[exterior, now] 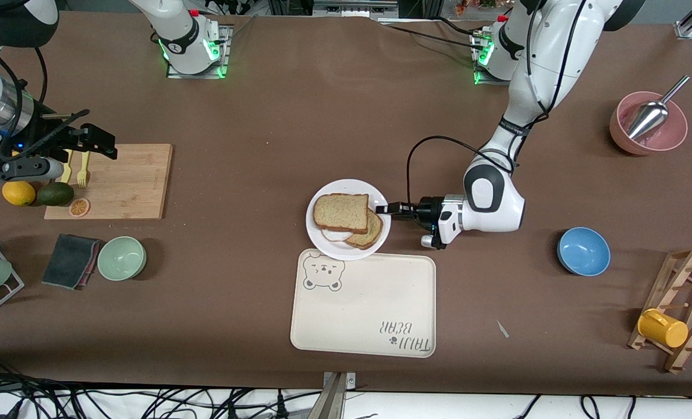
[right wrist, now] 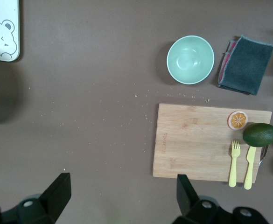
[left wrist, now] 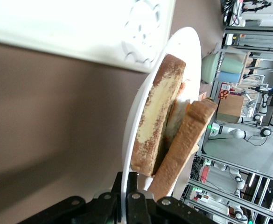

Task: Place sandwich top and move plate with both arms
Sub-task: 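Slide the plate with the left gripper onto the bear tray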

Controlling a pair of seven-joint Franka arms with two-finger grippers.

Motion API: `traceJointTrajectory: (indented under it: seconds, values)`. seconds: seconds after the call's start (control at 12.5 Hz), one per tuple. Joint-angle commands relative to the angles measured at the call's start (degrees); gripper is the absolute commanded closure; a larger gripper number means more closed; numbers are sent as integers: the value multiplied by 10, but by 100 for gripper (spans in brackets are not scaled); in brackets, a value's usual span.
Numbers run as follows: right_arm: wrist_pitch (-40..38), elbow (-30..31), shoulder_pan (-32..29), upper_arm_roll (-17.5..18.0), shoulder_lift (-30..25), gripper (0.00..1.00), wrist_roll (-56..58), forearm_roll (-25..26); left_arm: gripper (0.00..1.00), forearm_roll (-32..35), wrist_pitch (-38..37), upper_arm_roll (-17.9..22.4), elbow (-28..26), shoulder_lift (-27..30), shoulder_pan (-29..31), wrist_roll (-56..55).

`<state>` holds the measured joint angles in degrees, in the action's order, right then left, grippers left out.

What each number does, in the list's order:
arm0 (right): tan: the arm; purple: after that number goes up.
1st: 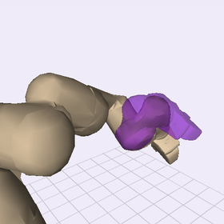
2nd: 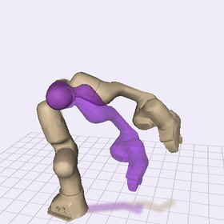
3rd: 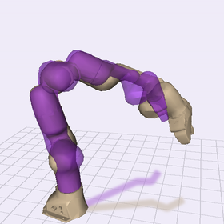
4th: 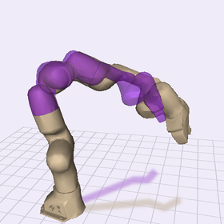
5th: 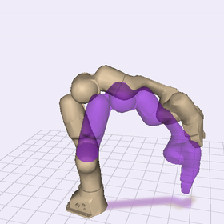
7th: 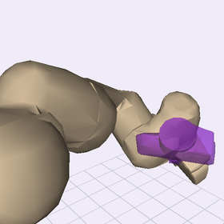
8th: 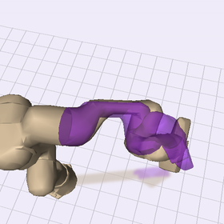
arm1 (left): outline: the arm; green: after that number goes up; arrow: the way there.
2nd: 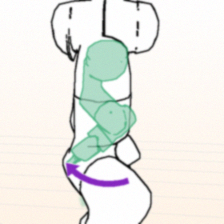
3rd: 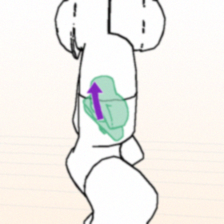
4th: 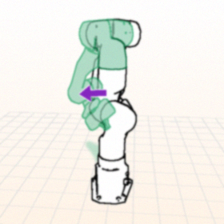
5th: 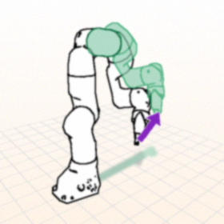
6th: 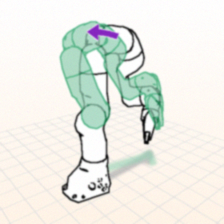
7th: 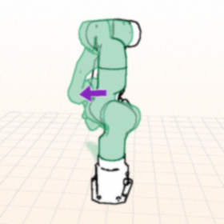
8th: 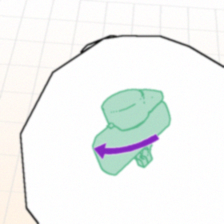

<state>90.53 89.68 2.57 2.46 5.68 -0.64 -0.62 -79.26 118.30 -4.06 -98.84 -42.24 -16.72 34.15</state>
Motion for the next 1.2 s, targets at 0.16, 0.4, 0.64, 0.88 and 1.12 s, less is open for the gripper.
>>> traceJointTrajectory:
  seconds: [0.16,0.4,0.64,0.88,1.12]
  values:
    - [6,7,0,3,-5,0,5,8,100,-20,-7,5,94,-45,27,-8]
    - [7,7,-1,3,-5,0,6,8,100,-22,15,5,194,-111,41,-15]
    - [7,7,0,3,-5,0,7,8,100,-24,74,5,264,-158,40,-51]
    - [8,7,0,3,-5,0,5,8,100,-65,102,5,309,-194,35,-51]
    - [7,8,-2,2,-4,0,7,8,100,-75,119,4,334,-219,24,-51]
